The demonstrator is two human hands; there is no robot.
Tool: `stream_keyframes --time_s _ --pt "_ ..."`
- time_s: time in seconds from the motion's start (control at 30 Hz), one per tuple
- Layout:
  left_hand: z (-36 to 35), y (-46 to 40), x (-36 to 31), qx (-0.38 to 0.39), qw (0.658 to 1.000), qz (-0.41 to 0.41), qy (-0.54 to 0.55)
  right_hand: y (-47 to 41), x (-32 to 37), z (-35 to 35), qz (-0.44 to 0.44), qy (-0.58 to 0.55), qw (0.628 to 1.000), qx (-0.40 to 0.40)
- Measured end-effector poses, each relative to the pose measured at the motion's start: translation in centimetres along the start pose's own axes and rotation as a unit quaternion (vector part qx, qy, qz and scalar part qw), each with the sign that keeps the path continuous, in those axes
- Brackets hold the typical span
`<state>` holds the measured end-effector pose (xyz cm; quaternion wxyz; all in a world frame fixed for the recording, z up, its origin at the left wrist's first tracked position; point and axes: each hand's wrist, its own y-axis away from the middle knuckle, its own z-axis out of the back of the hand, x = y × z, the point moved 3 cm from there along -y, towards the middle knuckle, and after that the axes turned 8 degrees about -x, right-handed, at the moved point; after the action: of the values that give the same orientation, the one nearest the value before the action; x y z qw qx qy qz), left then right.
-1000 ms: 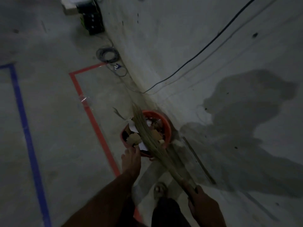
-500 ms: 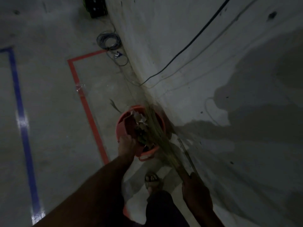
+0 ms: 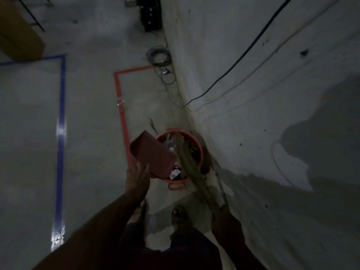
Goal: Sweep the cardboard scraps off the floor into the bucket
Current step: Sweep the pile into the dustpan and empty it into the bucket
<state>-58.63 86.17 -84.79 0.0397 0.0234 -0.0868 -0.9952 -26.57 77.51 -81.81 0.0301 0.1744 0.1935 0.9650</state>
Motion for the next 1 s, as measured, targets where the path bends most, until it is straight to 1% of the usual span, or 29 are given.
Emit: stream_keyframes --time_s 0.07,0.1,0.13,0.17,0.23,0.27,0.3,0.37,0.47,0.5,0.53,0.63,0.67,0.73,0.8,0.87,0.9,1.0 --pt "1.3 2.2 0.8 -0.024 0.999 -0.017 -0.030 -0.6 -1.2 -1.4 0.017 0.002 0.999 0.029" --pt "1.9 3.3 1.3 -0.040 0.999 -0.009 -0.035 -1.1 -1.8 -1.6 0.020 0.011 0.999 0.026" --pt "2.2 4.4 1.9 -0.059 0.997 0.004 -0.043 -1.2 -1.8 -1.8 0.043 0.028 0.998 0.041" --pt "2.3 5.4 2.6 -0.077 0.996 0.025 -0.038 -1.2 -1.2 -1.4 0.061 0.030 0.997 0.046" --pt "3.4 7.7 3.9 -0.074 0.994 0.082 -0.026 -0.8 0.7 0.0 0.121 0.059 0.990 0.039" --pt "3.9 9.0 4.7 -0.082 0.990 0.113 -0.027 -0.7 1.6 0.7 0.144 0.056 0.987 0.034" --pt "4.4 10.2 5.6 -0.091 0.986 0.137 -0.034 -0.9 3.0 1.2 0.148 0.047 0.987 0.036" --pt "5.7 12.5 7.6 -0.103 0.977 0.183 -0.039 -1.4 5.6 1.5 0.200 0.075 0.977 -0.002" --pt "7.5 16.1 11.1 -0.123 0.956 0.263 -0.050 -2.1 9.8 0.7 0.278 0.089 0.957 0.001" --pt "8.2 17.5 12.5 -0.124 0.948 0.287 -0.051 -1.9 11.9 0.8 0.305 0.081 0.949 0.015" --pt "8.8 18.8 13.8 -0.124 0.942 0.308 -0.055 -1.6 13.9 0.8 0.332 0.075 0.940 -0.002" --pt "10.0 23.6 18.0 -0.130 0.919 0.368 -0.058 -0.1 21.3 0.9 0.413 0.115 0.903 -0.023" --pt "10.1 25.3 19.6 -0.128 0.911 0.390 -0.052 0.8 23.7 0.8 0.407 0.148 0.901 -0.010" --pt "10.1 29.1 22.8 -0.121 0.888 0.442 -0.029 2.7 28.2 0.4 0.418 0.174 0.891 -0.003" --pt "10.0 33.2 25.6 -0.126 0.867 0.482 -0.018 4.5 31.4 -1.0 0.453 0.145 0.879 -0.014" --pt "9.5 37.0 27.9 -0.122 0.848 0.515 -0.013 5.6 33.7 -3.7 0.477 0.116 0.871 0.006" --pt "9.1 38.8 29.1 -0.120 0.838 0.532 -0.011 6.1 34.9 -5.1 0.495 0.115 0.861 0.016" --pt "7.7 43.7 32.8 -0.132 0.810 0.572 -0.009 9.3 39.2 -7.8 0.530 0.122 0.839 0.010"
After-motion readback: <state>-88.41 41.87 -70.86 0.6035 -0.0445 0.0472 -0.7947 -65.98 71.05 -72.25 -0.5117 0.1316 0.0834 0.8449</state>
